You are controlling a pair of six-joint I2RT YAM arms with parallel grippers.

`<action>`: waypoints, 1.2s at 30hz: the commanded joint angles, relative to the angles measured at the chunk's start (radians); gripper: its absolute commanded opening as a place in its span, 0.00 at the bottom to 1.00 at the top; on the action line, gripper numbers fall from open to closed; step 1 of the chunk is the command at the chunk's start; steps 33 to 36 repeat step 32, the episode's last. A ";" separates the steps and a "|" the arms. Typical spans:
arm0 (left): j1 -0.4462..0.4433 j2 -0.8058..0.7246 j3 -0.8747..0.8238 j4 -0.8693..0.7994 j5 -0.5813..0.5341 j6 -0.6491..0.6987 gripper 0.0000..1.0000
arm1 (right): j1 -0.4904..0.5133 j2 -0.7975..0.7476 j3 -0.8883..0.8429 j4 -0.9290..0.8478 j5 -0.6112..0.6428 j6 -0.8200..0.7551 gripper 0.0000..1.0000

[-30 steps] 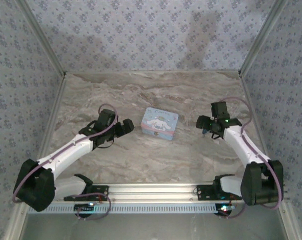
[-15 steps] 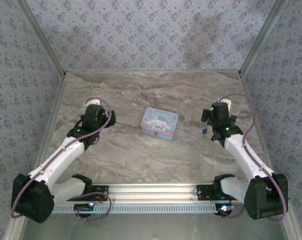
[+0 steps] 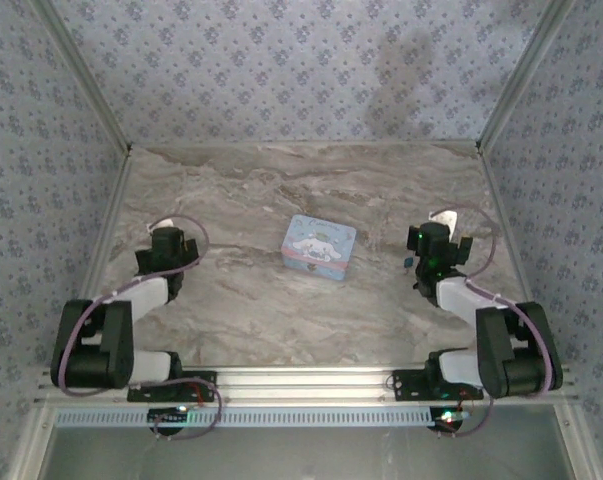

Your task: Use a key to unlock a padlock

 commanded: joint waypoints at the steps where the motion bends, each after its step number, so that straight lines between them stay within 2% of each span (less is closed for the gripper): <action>1: 0.009 0.026 0.031 0.202 0.028 0.041 0.98 | -0.025 0.045 -0.042 0.248 -0.062 -0.031 1.00; 4: 0.015 0.065 0.039 0.266 0.056 0.100 0.98 | -0.041 0.122 -0.060 0.340 -0.111 -0.042 1.00; 5: 0.016 0.079 0.006 0.351 0.060 0.109 0.98 | -0.040 0.151 -0.066 0.394 -0.136 -0.082 1.00; 7: 0.031 0.130 -0.056 0.504 0.107 0.106 0.98 | -0.044 0.147 -0.042 0.327 -0.172 -0.064 1.00; 9: 0.031 0.190 -0.090 0.634 0.133 0.125 0.98 | -0.072 0.158 -0.044 0.341 -0.243 -0.072 1.00; 10: 0.030 0.173 -0.067 0.549 0.139 0.121 0.98 | -0.087 0.177 -0.050 0.360 -0.303 -0.075 1.00; 11: 0.036 0.166 -0.049 0.508 0.152 0.116 0.98 | -0.091 0.237 -0.064 0.465 -0.333 -0.098 1.00; 12: 0.045 0.178 -0.059 0.553 0.168 0.113 0.98 | -0.089 0.245 -0.059 0.465 -0.328 -0.100 1.00; 13: 0.047 0.170 -0.052 0.515 0.169 0.109 0.98 | -0.099 0.205 -0.026 0.338 -0.327 -0.079 1.00; 14: 0.048 0.169 -0.053 0.522 0.169 0.110 0.98 | -0.114 0.216 -0.017 0.331 -0.363 -0.068 1.00; 15: 0.047 0.176 -0.057 0.537 0.167 0.113 0.98 | -0.116 0.224 -0.029 0.375 -0.356 -0.071 1.00; 16: 0.047 0.168 -0.050 0.512 0.167 0.109 0.98 | -0.104 0.210 -0.024 0.342 -0.334 -0.074 1.00; 20: 0.044 0.172 -0.058 0.534 0.159 0.114 0.98 | -0.124 0.214 -0.015 0.326 -0.387 -0.068 1.00; 36: 0.025 0.172 -0.062 0.544 0.135 0.127 0.98 | -0.127 0.212 -0.014 0.320 -0.398 -0.068 1.00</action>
